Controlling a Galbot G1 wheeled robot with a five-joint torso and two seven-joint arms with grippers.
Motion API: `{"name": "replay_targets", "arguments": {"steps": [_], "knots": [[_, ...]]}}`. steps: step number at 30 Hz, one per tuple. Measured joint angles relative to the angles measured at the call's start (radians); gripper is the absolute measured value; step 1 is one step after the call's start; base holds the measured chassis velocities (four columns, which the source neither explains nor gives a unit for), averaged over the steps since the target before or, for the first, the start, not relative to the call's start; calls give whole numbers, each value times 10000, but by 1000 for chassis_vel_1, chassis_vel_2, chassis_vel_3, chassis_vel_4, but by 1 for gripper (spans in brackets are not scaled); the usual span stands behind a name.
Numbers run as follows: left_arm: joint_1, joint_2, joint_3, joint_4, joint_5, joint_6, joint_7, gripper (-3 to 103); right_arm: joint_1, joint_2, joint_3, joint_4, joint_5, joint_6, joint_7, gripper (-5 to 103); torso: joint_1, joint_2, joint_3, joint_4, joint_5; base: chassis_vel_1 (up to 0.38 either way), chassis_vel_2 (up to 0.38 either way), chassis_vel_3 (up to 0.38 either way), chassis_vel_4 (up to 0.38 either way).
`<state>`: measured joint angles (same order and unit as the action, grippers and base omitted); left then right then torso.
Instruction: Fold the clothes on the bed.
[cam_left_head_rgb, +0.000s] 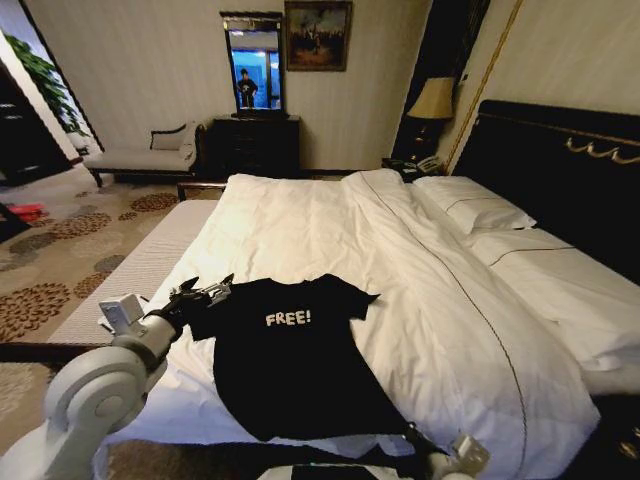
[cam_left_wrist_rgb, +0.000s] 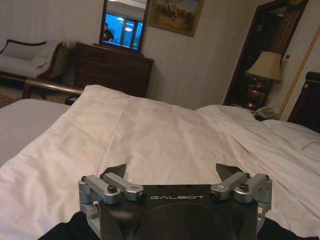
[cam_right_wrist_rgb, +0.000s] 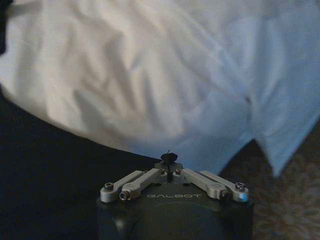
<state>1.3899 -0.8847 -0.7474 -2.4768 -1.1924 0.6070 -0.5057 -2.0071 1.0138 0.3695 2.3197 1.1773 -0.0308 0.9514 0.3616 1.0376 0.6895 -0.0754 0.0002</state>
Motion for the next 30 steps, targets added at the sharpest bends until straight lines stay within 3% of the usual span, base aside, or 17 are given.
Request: {"name": "replay_targets", "arguments": {"steps": [11,15,18,20,24,26,30], "knots": [[5,-84,70,-23,24,11,23,100,-938,642,-81,25,-1039,165,333,-3,0,0,0,-4,-2,0,0,0,0],[86,-80,24,-41,42,16,23,100,-886,851,-317,156,-1503,40,338,8,0,0,0,-4,-4,0,0,0,0],[135,-19,-147,-56,44,16,12,100,-821,853,-451,431,-1782,-52,331,24,0,0,1,0,-3,0,0,0,0],[146,13,-227,-53,41,16,6,100,-846,818,-440,552,-1932,-49,329,24,0,0,1,0,-2,0,0,0,0],[204,146,-672,74,-31,16,-13,100,-1047,484,152,1303,-2257,435,407,46,0,0,1,-5,-3,0,0,0,0],[207,158,-766,88,-91,16,-18,100,-964,367,330,1461,-2210,469,456,46,0,1,0,-5,-5,0,0,0,0],[145,133,-1599,94,-827,-1,-139,100,985,-714,1305,1512,-969,222,484,68,0,0,1,-1,-2,0,0,0,0]]}}
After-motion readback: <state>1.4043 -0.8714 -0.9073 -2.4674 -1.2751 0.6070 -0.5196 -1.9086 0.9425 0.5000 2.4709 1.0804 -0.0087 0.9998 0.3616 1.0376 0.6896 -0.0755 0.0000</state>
